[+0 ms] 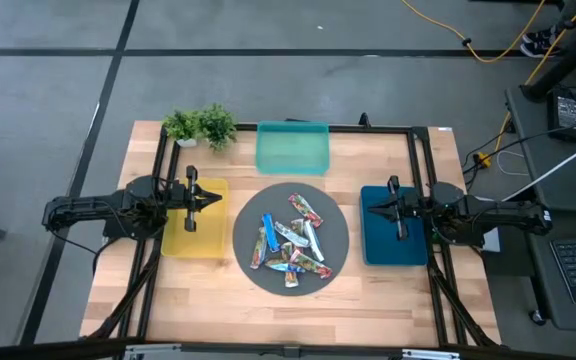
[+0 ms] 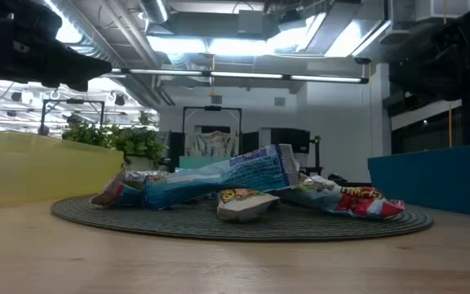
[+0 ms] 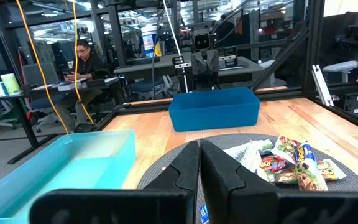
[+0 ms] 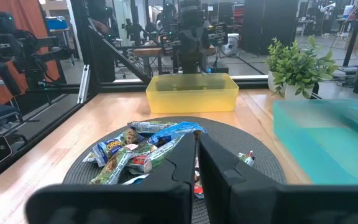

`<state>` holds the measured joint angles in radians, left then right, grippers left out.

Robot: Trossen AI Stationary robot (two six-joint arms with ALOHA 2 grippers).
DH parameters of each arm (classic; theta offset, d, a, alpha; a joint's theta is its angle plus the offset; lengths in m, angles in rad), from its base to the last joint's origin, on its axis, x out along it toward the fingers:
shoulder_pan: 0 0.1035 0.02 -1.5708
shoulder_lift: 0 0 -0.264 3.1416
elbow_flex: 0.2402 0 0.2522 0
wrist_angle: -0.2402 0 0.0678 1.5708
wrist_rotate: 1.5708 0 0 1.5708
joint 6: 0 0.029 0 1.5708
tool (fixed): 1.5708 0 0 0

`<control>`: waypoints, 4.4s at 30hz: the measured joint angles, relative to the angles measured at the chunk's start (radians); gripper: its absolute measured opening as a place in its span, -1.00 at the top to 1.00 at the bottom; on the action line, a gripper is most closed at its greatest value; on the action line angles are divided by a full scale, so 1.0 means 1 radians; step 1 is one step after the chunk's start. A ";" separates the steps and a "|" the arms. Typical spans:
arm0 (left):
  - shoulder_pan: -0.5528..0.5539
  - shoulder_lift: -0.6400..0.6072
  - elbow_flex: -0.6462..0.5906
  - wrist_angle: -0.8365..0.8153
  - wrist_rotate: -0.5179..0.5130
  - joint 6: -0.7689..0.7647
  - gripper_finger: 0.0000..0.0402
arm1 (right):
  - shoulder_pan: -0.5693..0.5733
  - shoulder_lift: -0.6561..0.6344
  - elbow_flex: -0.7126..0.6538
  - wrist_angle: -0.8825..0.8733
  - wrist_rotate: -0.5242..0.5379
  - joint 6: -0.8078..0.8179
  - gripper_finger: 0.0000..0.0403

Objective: Pick and place Granola Bars by type

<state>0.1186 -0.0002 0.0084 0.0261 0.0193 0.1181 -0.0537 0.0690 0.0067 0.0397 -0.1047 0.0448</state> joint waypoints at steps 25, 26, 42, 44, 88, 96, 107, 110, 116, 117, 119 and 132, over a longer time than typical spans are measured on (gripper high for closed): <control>0.000 0.000 0.000 0.000 0.000 0.000 0.97 | 0.000 0.000 0.000 0.000 0.000 0.000 0.88; 0.000 0.000 0.000 0.000 0.000 0.000 0.97 | 0.000 0.000 0.000 0.000 0.000 0.000 0.88; 0.000 0.000 0.000 0.000 0.000 0.000 0.96 | 0.000 0.000 0.000 0.000 0.000 0.000 0.88; 0.000 0.000 0.000 0.000 0.000 0.000 0.97 | 0.000 0.000 0.000 0.000 0.000 0.000 0.88; 0.001 0.000 0.000 0.058 -0.027 -0.132 0.94 | 0.000 0.001 0.000 0.189 0.225 0.116 0.88; 0.001 0.000 0.000 0.167 -0.031 -0.262 0.95 | 0.000 0.001 0.002 0.319 0.245 0.142 0.88; 0.001 0.183 0.230 0.087 -0.114 -0.422 0.96 | 0.000 0.119 0.285 0.009 0.228 0.177 0.88; 0.001 0.343 0.386 0.005 -0.105 -0.428 0.96 | 0.000 0.204 0.423 -0.153 0.224 0.130 0.88; 0.001 0.668 0.662 -0.108 -0.025 -0.460 0.96 | 0.000 0.373 0.603 -0.259 0.295 -0.011 0.88; 0.000 0.714 0.695 -0.111 -0.005 -0.446 0.96 | 0.000 0.395 0.621 -0.257 0.294 -0.043 0.88; -0.004 0.794 0.750 -0.115 0.037 -0.416 0.96 | 0.000 0.429 0.649 -0.254 0.289 -0.109 0.88; -0.151 1.094 0.857 -0.262 0.127 -0.593 0.96 | -0.002 0.534 0.678 -0.248 0.362 -0.213 0.88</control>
<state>-0.0323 1.0939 0.8654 -0.2362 0.1462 -0.4751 -0.0553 0.6026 0.6842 -0.2086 0.2575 -0.1680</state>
